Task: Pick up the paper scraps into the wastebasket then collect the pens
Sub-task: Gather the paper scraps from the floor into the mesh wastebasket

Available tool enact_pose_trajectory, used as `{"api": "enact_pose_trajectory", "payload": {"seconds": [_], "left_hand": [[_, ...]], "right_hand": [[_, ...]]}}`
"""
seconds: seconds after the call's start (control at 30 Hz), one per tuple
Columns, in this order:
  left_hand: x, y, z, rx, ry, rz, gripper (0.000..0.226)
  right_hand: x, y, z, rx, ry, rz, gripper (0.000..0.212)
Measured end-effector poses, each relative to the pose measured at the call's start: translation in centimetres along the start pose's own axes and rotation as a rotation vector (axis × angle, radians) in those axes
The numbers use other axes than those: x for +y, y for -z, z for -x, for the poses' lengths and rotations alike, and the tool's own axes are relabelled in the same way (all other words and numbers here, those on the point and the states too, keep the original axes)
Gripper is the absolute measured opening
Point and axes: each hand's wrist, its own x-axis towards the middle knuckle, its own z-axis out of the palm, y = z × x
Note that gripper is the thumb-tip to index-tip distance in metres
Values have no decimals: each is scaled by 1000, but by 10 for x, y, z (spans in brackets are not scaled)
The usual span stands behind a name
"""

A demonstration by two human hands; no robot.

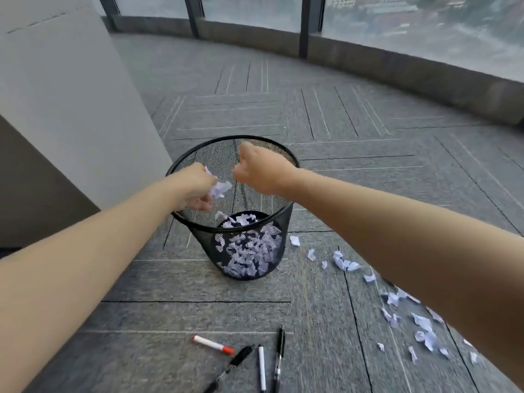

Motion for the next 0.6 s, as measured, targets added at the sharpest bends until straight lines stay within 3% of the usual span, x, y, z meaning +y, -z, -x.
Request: {"api": "enact_pose_trajectory", "payload": {"seconds": [0.13,0.23,0.3,0.4,0.5,0.6], "left_hand": [[-4,2,-9,10,-19,-219,28],[-6,-5,-9,-7,-62,-336,36],[-9,-12,-10,-29,-112,-334,31],[-11,-18,-11,87,-187,-319,12],[-1,-24,-9,184,-313,-303,15],[29,-43,7,136,-542,-233,17]], "right_hand": [[13,-16,0,-156,-5,139,37],[19,-17,7,-195,-44,155,30],[22,-16,12,-136,-78,148,23],[27,-14,22,-5,-119,107,20],[28,-12,36,75,-131,58,15],[27,2,58,163,-142,42,11]]}}
